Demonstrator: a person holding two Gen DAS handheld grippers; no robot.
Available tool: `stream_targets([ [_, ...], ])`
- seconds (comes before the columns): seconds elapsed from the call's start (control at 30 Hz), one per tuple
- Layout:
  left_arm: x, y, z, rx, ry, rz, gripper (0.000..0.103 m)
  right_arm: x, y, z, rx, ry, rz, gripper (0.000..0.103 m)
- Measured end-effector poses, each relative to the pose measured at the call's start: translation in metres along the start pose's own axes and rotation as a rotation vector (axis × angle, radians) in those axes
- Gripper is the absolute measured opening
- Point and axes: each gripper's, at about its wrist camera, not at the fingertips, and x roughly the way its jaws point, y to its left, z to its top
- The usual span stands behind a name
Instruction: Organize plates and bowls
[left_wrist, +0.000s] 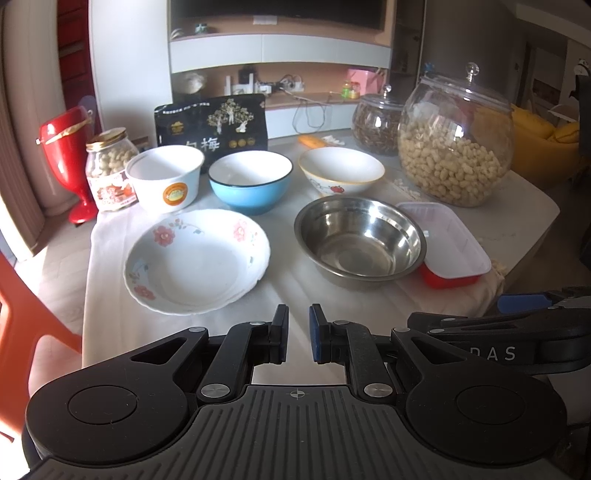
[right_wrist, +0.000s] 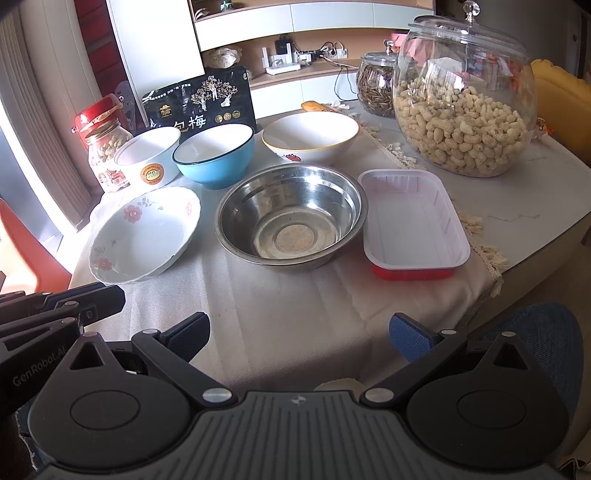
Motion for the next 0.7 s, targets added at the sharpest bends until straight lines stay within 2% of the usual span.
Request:
stream_targets([
  [0.7, 0.0006, 0.0005, -0.0007, 0.001, 0.003, 0.001, 0.015, 0.0012, -0.0010, -0.0010, 0.001, 0.002, 0.000, 0.103],
])
